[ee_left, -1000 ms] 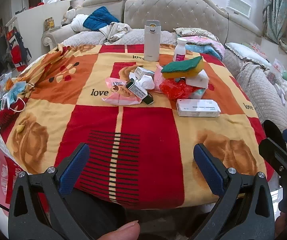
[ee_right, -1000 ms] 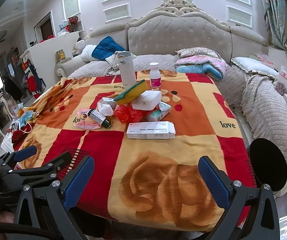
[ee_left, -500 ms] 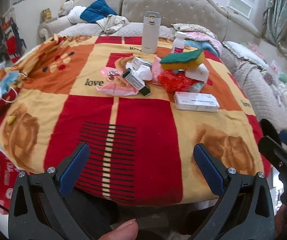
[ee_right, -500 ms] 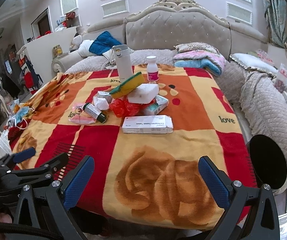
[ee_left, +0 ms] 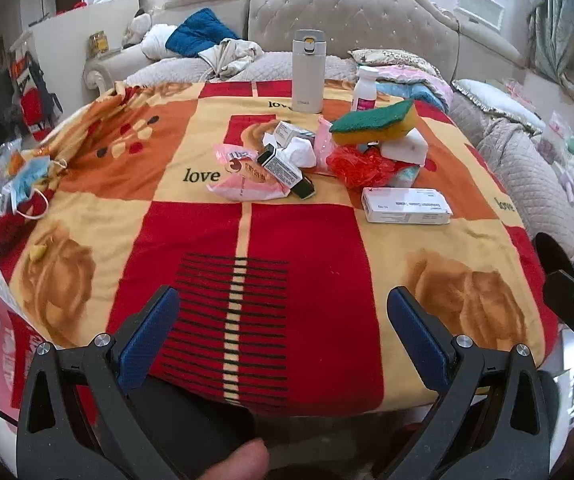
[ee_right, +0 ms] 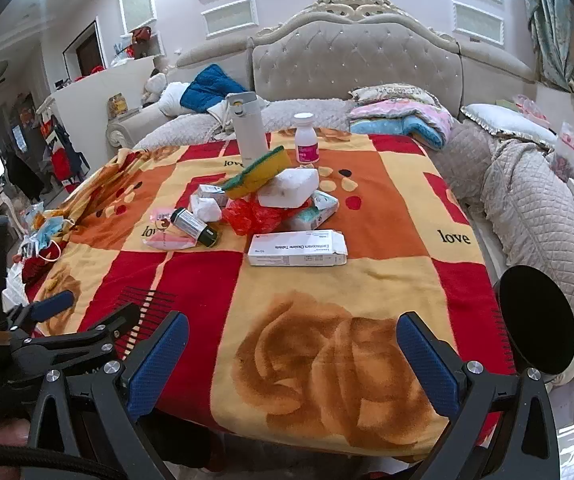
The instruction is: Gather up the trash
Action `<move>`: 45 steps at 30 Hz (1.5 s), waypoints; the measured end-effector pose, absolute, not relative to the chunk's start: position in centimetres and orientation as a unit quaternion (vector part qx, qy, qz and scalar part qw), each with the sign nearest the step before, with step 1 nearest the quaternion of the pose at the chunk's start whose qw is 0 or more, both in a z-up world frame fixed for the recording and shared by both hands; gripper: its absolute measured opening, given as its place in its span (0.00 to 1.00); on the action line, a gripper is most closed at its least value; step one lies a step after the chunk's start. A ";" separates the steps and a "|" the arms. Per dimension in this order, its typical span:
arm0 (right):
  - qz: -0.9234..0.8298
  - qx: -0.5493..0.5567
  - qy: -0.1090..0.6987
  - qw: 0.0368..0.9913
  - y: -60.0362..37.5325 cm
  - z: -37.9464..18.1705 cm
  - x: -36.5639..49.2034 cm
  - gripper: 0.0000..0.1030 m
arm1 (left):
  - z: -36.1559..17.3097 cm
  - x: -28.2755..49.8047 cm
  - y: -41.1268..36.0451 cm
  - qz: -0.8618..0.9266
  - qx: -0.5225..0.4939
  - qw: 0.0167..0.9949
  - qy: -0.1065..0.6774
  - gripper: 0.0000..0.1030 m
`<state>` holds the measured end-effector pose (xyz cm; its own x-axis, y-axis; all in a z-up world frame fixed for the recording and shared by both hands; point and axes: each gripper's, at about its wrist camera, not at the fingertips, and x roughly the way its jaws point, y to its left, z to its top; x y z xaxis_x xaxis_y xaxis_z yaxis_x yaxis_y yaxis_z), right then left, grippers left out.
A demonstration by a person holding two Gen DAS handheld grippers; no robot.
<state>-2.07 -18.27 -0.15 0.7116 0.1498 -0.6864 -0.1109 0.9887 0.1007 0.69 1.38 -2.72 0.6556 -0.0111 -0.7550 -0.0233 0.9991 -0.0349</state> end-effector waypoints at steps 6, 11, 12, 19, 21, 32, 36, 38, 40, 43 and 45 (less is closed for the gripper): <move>0.070 0.036 0.370 0.926 -18.7 0.0 -2.9 1.00 | -2.0 -0.2 1.1 -0.004 -0.020 0.912 0.409 1.00; 0.078 0.035 0.360 0.929 -18.4 0.8 -3.8 1.00 | -1.2 -1.4 0.9 0.005 -0.019 0.915 0.403 1.00; 0.079 0.034 0.357 0.930 -18.4 1.0 -4.1 1.00 | -1.1 -1.6 0.8 0.010 -0.016 0.915 0.402 1.00; 0.076 0.047 0.335 0.938 -19.5 2.0 -6.5 1.00 | 0.4 -3.8 0.3 0.025 0.004 0.925 0.379 1.00; 0.073 0.049 0.334 0.939 -19.9 2.0 -7.1 1.00 | 0.5 -4.2 0.2 0.025 0.005 0.926 0.376 1.00; 0.035 0.059 0.342 0.937 -22.4 0.8 -8.8 1.00 | -1.2 -4.4 0.2 0.002 -0.011 0.922 0.388 1.00; 0.030 0.057 0.350 0.935 -22.3 0.1 -8.6 1.00 | -2.5 -3.7 -0.1 -0.017 -0.030 0.918 0.396 1.00; 0.027 0.047 0.356 0.933 -21.9 -0.3 -8.4 1.00 | -3.3 -3.5 -0.2 -0.035 -0.044 0.913 0.404 1.00; 0.024 0.044 0.362 0.931 -21.8 -0.7 -8.1 1.00 | -3.8 -3.4 -0.2 -0.045 -0.056 0.911 0.405 1.00; 0.022 0.039 0.370 0.928 -21.6 -1.3 -7.7 1.00 | -4.4 -3.1 0.1 -0.035 -0.058 0.910 0.409 1.00; 0.021 0.037 0.376 0.926 -21.4 -1.7 -7.4 1.00 | -5.0 -2.7 0.4 -0.027 -0.058 0.906 0.419 1.00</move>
